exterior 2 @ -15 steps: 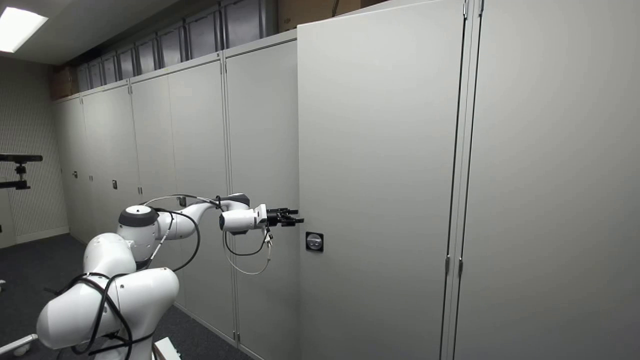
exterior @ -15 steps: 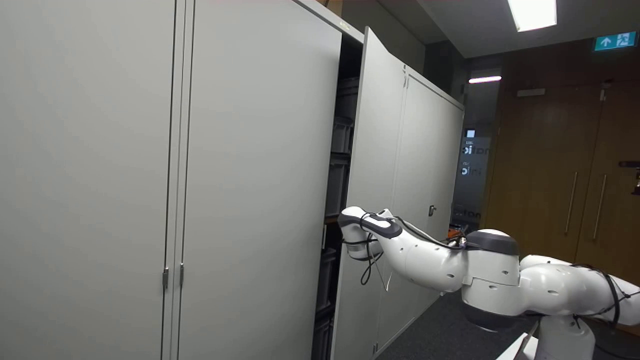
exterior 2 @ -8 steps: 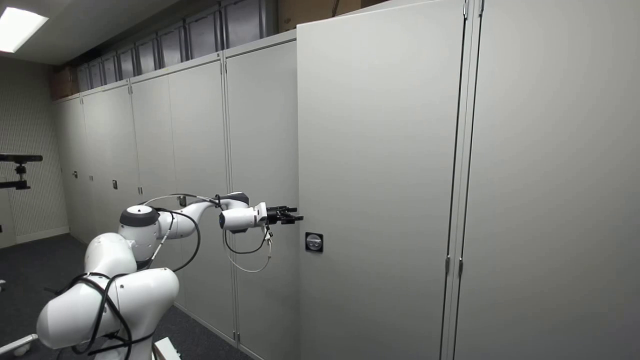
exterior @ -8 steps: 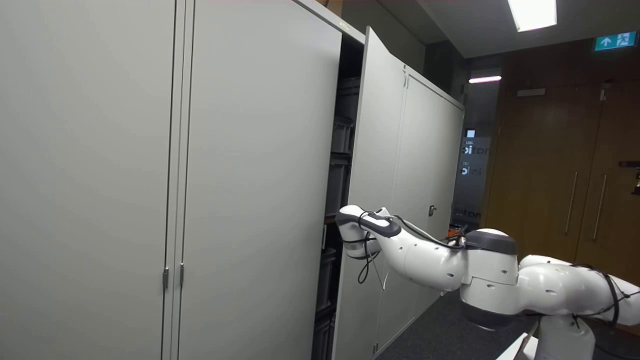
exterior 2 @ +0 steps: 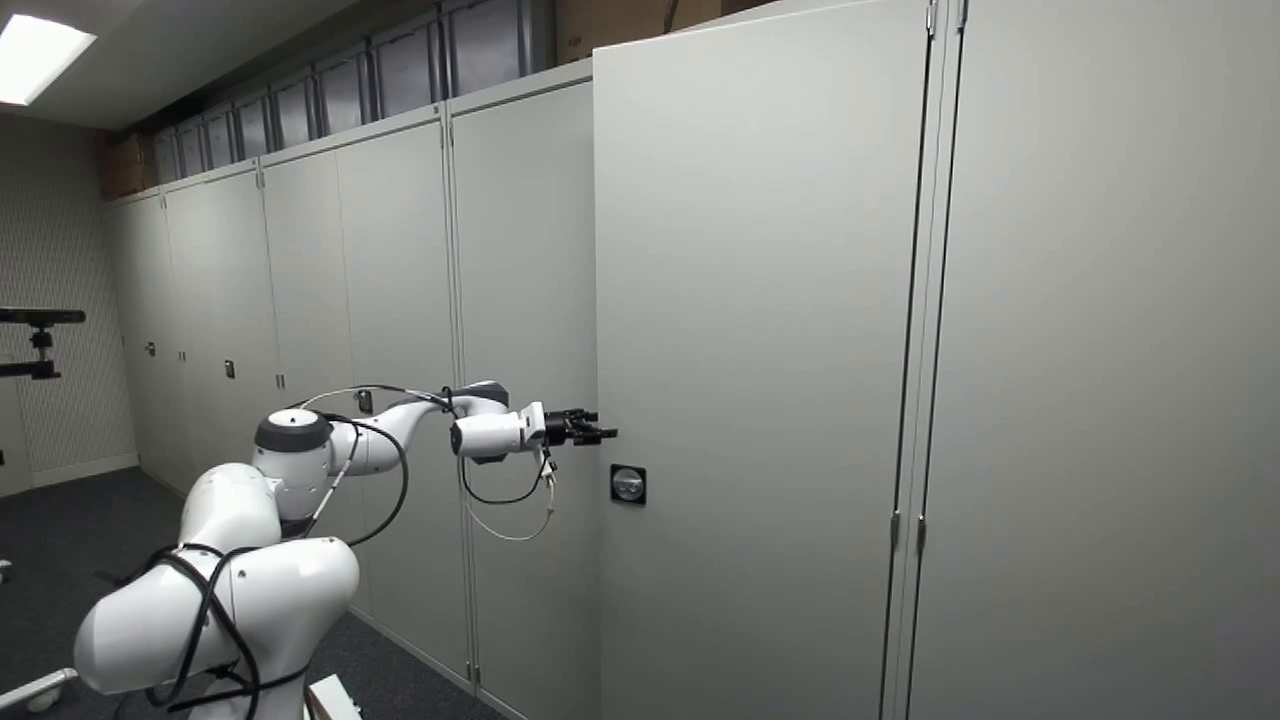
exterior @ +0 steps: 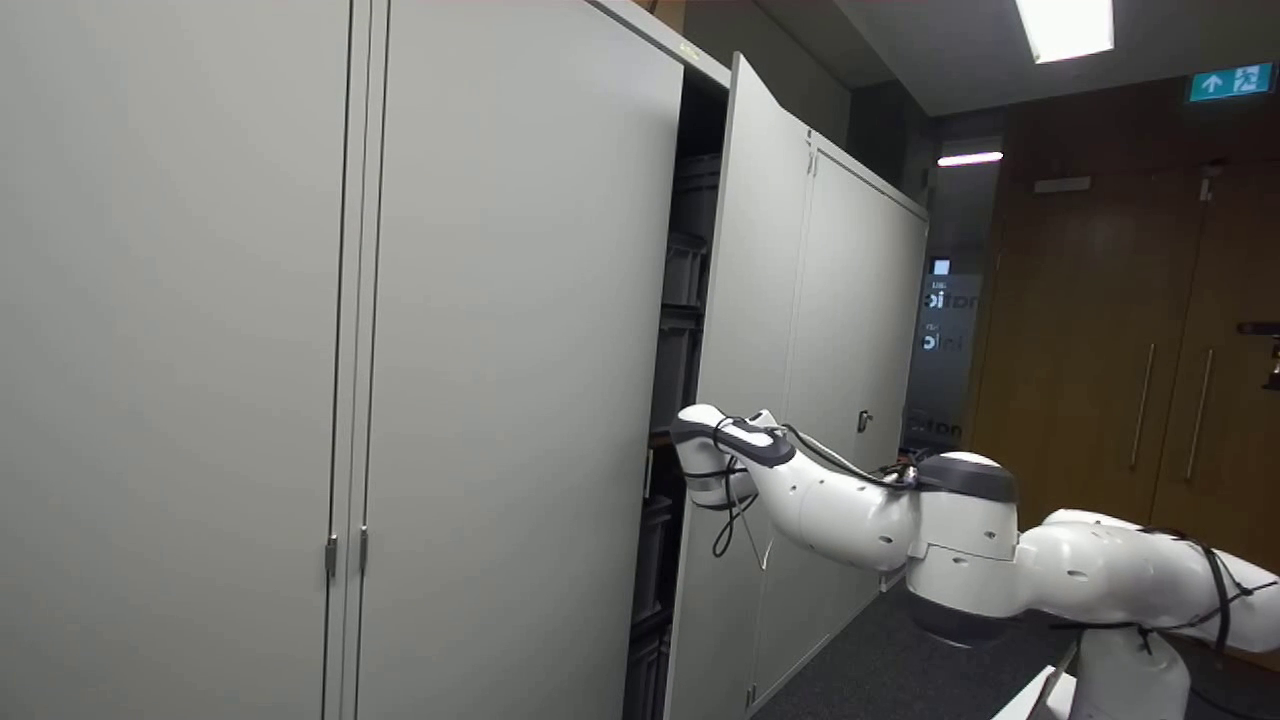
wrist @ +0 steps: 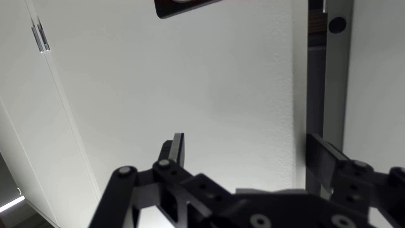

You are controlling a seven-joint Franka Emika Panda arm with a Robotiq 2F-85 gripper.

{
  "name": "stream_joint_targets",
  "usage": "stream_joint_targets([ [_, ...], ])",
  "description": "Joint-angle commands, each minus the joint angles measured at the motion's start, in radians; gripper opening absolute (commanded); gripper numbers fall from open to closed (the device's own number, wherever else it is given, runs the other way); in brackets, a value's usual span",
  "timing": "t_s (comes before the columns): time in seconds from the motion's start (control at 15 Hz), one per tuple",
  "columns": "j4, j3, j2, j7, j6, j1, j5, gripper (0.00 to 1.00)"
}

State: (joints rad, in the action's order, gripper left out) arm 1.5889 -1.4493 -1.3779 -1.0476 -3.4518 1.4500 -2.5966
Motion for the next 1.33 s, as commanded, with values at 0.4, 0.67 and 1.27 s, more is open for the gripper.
stream_joint_targets([
  [0.4, 0.043, -0.025, -0.018, -0.029, -0.007, -0.010, -0.010, 1.00],
  [0.67, 0.110, -0.008, 0.016, -0.032, -0.007, -0.003, -0.010, 1.00],
  [1.27, 0.261, -0.021, 0.025, -0.008, -0.004, 0.079, -0.006, 1.00],
])
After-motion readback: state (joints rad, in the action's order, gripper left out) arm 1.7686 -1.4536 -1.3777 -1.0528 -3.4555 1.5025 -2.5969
